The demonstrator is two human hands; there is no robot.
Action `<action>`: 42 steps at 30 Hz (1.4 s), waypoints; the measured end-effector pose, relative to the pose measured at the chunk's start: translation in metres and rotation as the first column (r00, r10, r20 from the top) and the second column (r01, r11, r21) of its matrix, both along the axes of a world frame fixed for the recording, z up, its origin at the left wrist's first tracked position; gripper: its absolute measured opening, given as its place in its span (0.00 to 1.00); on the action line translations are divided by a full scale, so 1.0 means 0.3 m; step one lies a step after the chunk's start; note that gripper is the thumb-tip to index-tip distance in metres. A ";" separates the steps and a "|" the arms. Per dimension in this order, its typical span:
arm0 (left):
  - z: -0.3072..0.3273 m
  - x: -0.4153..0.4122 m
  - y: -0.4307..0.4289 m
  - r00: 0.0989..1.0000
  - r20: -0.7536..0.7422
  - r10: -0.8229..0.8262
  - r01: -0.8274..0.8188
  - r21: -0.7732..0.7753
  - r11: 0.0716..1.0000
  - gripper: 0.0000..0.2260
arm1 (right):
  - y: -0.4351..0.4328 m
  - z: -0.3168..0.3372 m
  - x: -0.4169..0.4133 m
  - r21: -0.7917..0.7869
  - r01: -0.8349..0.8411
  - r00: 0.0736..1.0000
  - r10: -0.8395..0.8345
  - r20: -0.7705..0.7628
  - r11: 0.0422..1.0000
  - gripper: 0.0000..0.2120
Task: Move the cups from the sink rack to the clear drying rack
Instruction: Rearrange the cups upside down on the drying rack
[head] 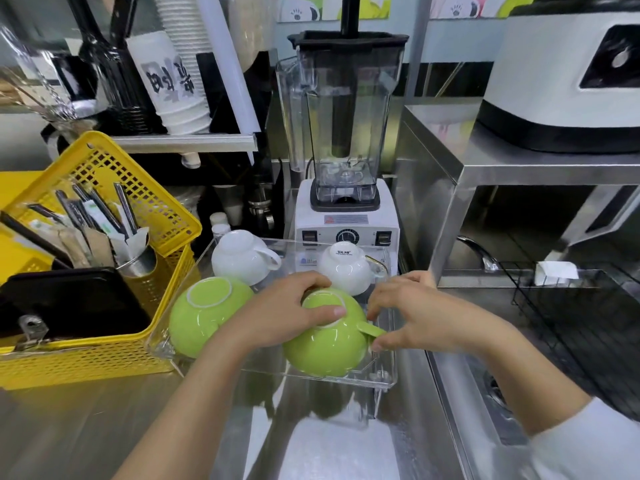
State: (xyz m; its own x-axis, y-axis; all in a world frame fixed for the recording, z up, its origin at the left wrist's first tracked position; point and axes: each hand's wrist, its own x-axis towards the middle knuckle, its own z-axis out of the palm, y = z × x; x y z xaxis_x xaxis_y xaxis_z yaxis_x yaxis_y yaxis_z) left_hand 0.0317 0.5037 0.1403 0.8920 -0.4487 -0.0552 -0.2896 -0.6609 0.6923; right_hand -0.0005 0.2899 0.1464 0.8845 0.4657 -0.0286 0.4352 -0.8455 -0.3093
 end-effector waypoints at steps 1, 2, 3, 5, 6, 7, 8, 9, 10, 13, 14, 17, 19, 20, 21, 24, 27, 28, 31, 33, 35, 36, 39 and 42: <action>0.000 -0.005 0.000 1.000 0.004 0.014 -0.014 -0.007 1.000 0.26 | 0.000 0.001 0.000 -0.004 0.005 1.000 -0.005 -0.003 1.000 0.17; -0.001 -0.009 -0.001 1.000 0.006 0.024 -0.024 -0.019 1.000 0.25 | 0.001 0.002 -0.001 -0.006 0.010 1.000 -0.010 -0.005 1.000 0.17; -0.003 -0.012 -0.001 0.999 0.008 0.031 -0.031 -0.033 0.999 0.23 | 0.000 0.002 0.000 -0.005 0.010 1.000 -0.010 -0.005 1.000 0.17; -0.007 -0.014 -0.001 0.999 0.017 0.039 -0.038 -0.041 0.998 0.21 | -0.001 0.003 0.000 0.006 0.002 1.000 -0.002 -0.008 1.000 0.17; -0.009 -0.014 -0.002 0.999 0.024 0.045 -0.044 -0.035 0.998 0.20 | -0.002 0.002 0.001 0.012 -0.001 1.000 0.001 -0.010 1.000 0.16; -0.010 -0.014 -0.003 0.998 0.033 0.052 -0.052 -0.029 0.998 0.20 | -0.001 0.002 0.002 0.016 -0.002 1.000 0.002 -0.014 1.000 0.16; -0.011 -0.015 -0.004 0.997 0.041 0.061 -0.060 -0.024 0.998 0.20 | 0.000 0.003 0.004 0.015 -0.002 1.000 0.003 -0.019 1.000 0.16; -0.011 -0.016 -0.004 0.997 0.046 0.069 -0.068 -0.020 0.997 0.20 | 0.001 0.003 0.006 0.010 -0.004 1.000 0.004 -0.022 1.000 0.16; -0.011 -0.018 -0.004 0.996 0.048 0.072 -0.072 -0.020 0.997 0.20 | 0.002 0.004 0.009 0.003 -0.002 1.000 0.002 -0.023 1.000 0.17; -0.005 -0.030 0.010 0.993 0.064 0.096 -0.092 -0.058 0.994 0.21 | 0.004 0.018 0.006 0.029 0.033 0.999 -0.032 -0.020 0.999 0.24; 0.003 -0.033 0.025 0.987 0.101 0.124 -0.115 -0.083 0.990 0.20 | 0.010 0.031 0.002 0.064 0.054 0.999 -0.054 -0.005 0.996 0.25; 0.049 -0.039 0.108 0.948 0.209 0.239 -0.188 -0.236 0.953 0.13 | 0.067 0.078 -0.023 0.249 0.083 0.992 -0.104 0.073 0.965 0.21; 0.074 -0.033 0.185 0.913 0.219 0.346 -0.261 -0.340 0.904 0.09 | 0.134 0.101 -0.043 0.342 0.055 0.992 -0.089 0.085 0.938 0.18; 0.080 -0.026 0.225 0.889 0.219 0.403 -0.309 -0.364 0.879 0.08 | 0.174 0.103 -0.051 0.348 0.024 0.993 -0.062 0.099 0.937 0.17; 0.080 -0.018 0.261 0.866 0.220 0.449 -0.353 -0.368 0.860 0.07 | 0.218 0.102 -0.057 0.334 -0.011 0.993 -0.030 0.116 0.943 0.17; 0.045 0.011 0.341 0.826 0.219 0.519 -0.457 -0.278 0.845 0.08 | 0.354 0.079 -0.053 0.212 -0.076 0.985 0.041 0.167 0.974 0.20; -0.008 0.024 0.377 0.830 0.164 0.534 -0.512 -0.158 0.844 0.15 | 0.475 0.053 -0.029 0.075 -0.086 0.980 0.071 0.183 0.994 0.23; -0.023 0.023 0.386 0.834 0.142 0.534 -0.517 -0.141 0.844 0.18 | 0.504 0.043 -0.022 0.056 -0.086 0.983 0.075 0.168 0.995 0.25; -0.045 0.012 0.404 0.846 0.061 0.530 -0.511 -0.192 0.838 0.22 | 0.553 0.017 -0.007 0.048 -0.060 0.991 0.053 0.127 0.997 0.31; -0.052 0.001 0.411 0.853 0.039 0.520 -0.505 -0.189 0.842 0.23 | 0.563 0.009 -0.002 0.076 -0.042 0.995 0.034 0.097 0.996 0.33; -0.056 -0.010 0.414 0.865 0.005 0.501 -0.490 -0.202 0.848 0.22 | 0.564 0.010 0.004 0.078 -0.045 0.998 0.041 0.055 0.996 0.32; -0.058 -0.014 0.412 0.872 -0.023 0.489 -0.481 -0.219 0.849 0.20 | 0.563 0.013 0.008 0.076 -0.044 0.999 0.041 0.033 0.996 0.31; -0.064 -0.019 0.410 0.890 -0.013 0.455 -0.449 -0.184 0.874 0.19 | 0.557 0.026 0.011 0.086 -0.002 1.000 0.003 -0.010 0.996 0.24; -0.061 -0.024 0.410 0.902 0.049 0.429 -0.422 -0.118 0.899 0.24 | 0.557 0.028 0.006 0.093 0.064 0.998 -0.065 0.009 0.994 0.17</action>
State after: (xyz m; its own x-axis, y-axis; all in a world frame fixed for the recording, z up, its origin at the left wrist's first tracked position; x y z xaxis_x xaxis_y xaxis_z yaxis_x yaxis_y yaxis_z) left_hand 0.0245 0.6268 0.1221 0.9988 -0.0250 0.0418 -0.0479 -0.6589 0.7507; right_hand 0.0014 0.4569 0.1548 0.9127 0.4080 0.0229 0.3851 -0.8400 -0.3821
